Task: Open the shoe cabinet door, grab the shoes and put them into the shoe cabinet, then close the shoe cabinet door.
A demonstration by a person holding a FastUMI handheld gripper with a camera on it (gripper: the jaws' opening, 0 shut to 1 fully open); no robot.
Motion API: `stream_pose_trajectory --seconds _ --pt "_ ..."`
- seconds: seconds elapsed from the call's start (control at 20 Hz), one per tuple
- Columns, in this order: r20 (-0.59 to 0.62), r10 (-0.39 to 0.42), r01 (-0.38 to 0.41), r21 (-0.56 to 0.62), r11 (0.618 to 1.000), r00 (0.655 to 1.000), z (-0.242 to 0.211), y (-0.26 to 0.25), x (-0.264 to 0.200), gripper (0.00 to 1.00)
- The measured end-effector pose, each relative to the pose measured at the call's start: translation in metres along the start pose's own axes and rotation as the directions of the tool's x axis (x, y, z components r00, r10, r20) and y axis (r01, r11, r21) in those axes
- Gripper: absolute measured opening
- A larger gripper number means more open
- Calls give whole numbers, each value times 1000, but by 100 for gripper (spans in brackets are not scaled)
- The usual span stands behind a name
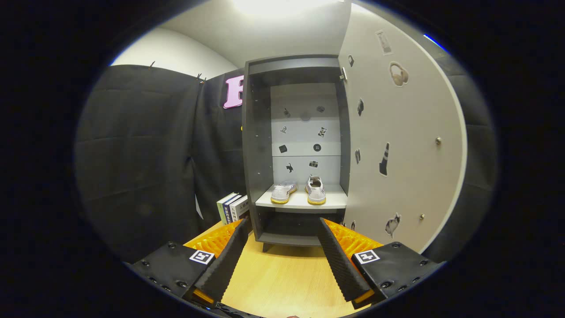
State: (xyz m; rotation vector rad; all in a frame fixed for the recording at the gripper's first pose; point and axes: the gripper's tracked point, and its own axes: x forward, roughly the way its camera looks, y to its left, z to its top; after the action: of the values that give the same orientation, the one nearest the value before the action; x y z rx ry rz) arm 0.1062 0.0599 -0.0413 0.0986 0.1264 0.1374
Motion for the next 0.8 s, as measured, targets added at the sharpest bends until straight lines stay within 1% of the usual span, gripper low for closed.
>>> stream_pose_trajectory --seconds 0.15,0.35,0.5,0.55,0.6,0.7,0.8 --pt "2 -6 6 -22 1000 1000 10 -9 -32 99" --pt "48 -14 13 11 1000 999 44 -35 -73 99" --pt "102 -77 76 18 997 992 57 -81 -90 99" --pt "112 -117 116 11 993 987 56 -103 -91 99" --pt "114 -141 140 19 990 983 52 -122 -95 98" --pt "108 -149 143 59 988 983 48 -152 -100 98" --pt "106 -167 160 75 984 980 46 -191 -98 98"
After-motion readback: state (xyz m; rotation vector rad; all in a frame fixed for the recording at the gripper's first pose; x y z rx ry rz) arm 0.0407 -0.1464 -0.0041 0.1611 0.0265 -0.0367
